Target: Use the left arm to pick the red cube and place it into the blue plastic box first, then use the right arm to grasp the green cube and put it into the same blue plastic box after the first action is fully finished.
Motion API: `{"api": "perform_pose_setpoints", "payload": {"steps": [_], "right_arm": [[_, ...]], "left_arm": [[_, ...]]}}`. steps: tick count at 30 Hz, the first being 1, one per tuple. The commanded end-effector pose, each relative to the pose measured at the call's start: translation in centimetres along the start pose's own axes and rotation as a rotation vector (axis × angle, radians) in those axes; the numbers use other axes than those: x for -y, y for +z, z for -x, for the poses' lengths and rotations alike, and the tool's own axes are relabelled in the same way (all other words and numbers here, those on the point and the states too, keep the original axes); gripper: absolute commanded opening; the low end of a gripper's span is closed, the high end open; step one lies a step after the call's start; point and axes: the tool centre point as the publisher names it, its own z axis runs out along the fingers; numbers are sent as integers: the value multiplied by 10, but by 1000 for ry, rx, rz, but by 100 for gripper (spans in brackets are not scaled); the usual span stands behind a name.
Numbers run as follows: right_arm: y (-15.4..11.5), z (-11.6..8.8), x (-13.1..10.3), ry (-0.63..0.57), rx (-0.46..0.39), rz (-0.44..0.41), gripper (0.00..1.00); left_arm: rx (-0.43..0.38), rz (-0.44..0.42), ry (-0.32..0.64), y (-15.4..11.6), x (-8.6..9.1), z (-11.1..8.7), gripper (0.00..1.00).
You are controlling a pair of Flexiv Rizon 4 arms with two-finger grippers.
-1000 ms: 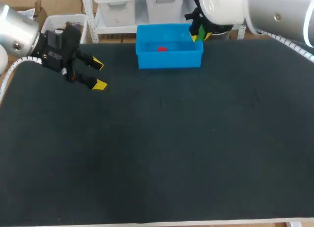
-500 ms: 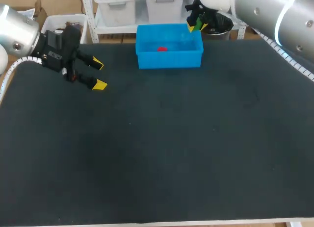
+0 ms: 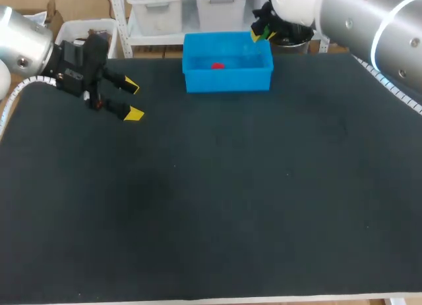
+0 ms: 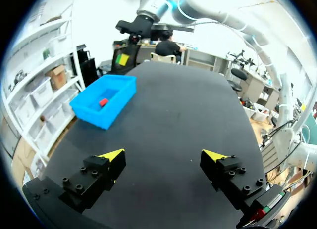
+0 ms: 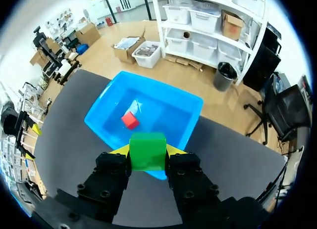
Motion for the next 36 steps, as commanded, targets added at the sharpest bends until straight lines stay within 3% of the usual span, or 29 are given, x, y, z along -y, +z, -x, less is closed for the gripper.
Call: {"api": "perform_pose_setpoints", "payload": {"steps": [1,23,24,25,26,36], "right_arm": [[17,29,11,-7,-213,44,0],[61,45,18,-45,-289,48,0],[61,45,18,-41,-289,49,20],[61,46,19,-36,-289,45,90],[60,46,19,-32,-285,46,100],[36,50,17,-23,-246,30,100]], "left_arm": [[5,1,3,0,0,-1,100],[5,1,3,0,0,-1,100],[5,1,3,0,0,-1,100],[5,1,3,0,0,-1,100],[5,1,3,0,0,-1,100],[5,1,3,0,0,-1,100]]}}
